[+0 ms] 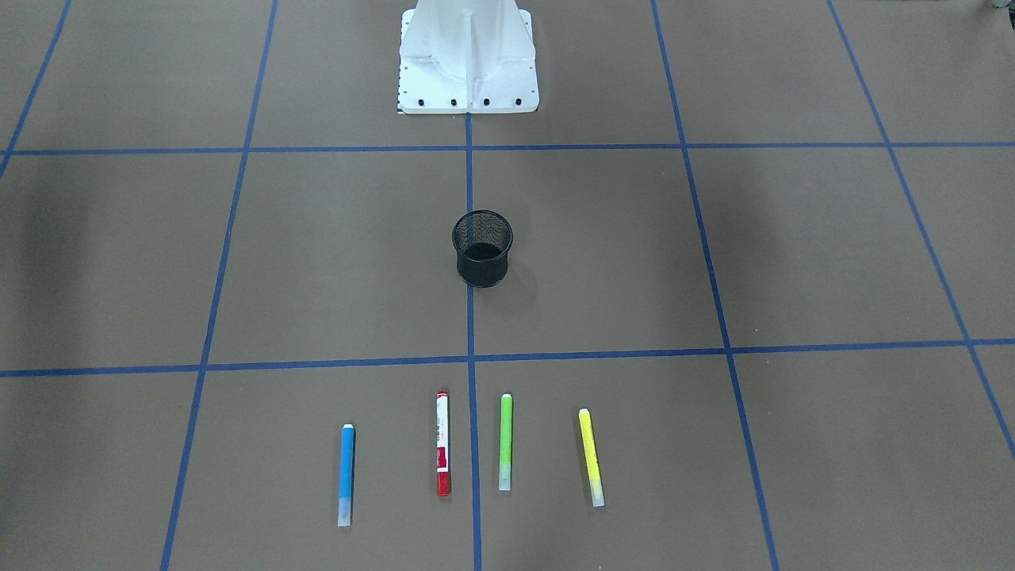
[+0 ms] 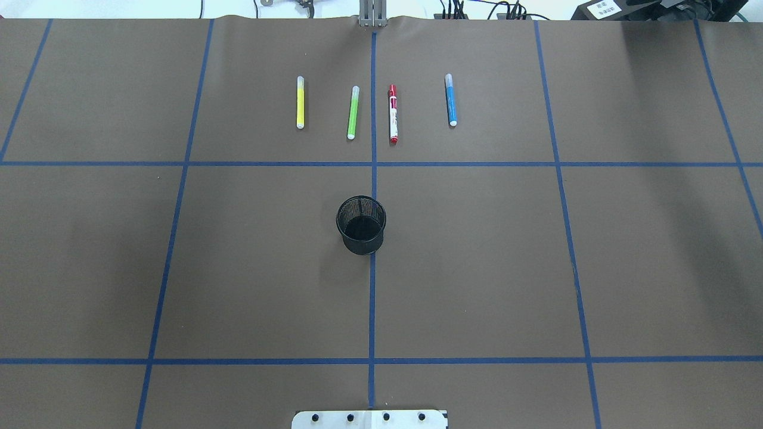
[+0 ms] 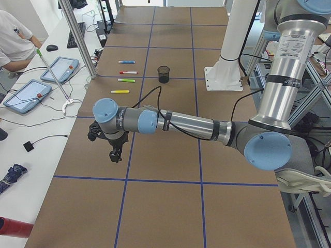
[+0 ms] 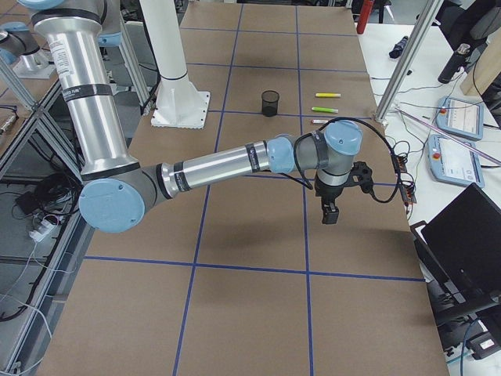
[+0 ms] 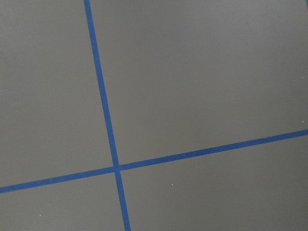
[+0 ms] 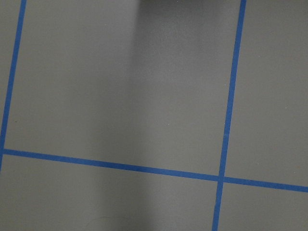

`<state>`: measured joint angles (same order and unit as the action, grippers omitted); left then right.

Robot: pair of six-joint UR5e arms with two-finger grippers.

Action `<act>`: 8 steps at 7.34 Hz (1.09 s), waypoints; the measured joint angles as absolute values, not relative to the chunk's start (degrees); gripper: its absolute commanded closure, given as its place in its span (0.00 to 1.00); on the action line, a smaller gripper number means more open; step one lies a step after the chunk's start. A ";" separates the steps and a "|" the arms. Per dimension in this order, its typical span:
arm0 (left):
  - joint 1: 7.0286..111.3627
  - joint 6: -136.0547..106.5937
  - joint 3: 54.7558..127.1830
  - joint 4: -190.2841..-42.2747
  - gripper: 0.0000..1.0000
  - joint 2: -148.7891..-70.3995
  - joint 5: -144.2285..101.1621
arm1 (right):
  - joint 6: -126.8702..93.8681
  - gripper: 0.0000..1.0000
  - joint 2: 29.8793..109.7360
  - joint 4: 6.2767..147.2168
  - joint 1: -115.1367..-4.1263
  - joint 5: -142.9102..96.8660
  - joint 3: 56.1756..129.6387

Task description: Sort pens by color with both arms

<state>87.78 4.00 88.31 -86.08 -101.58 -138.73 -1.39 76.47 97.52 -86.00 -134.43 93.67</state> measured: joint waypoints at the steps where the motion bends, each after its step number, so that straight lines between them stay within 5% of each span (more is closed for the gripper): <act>1: 88.00 3.70 88.48 -86.21 0.00 -101.27 -138.92 | -1.26 0.00 76.70 97.37 -85.60 -134.92 94.14; 8: 88.25 1.93 93.63 -86.13 0.00 -98.72 -138.17 | -1.58 0.00 84.07 96.34 -81.95 -133.82 105.72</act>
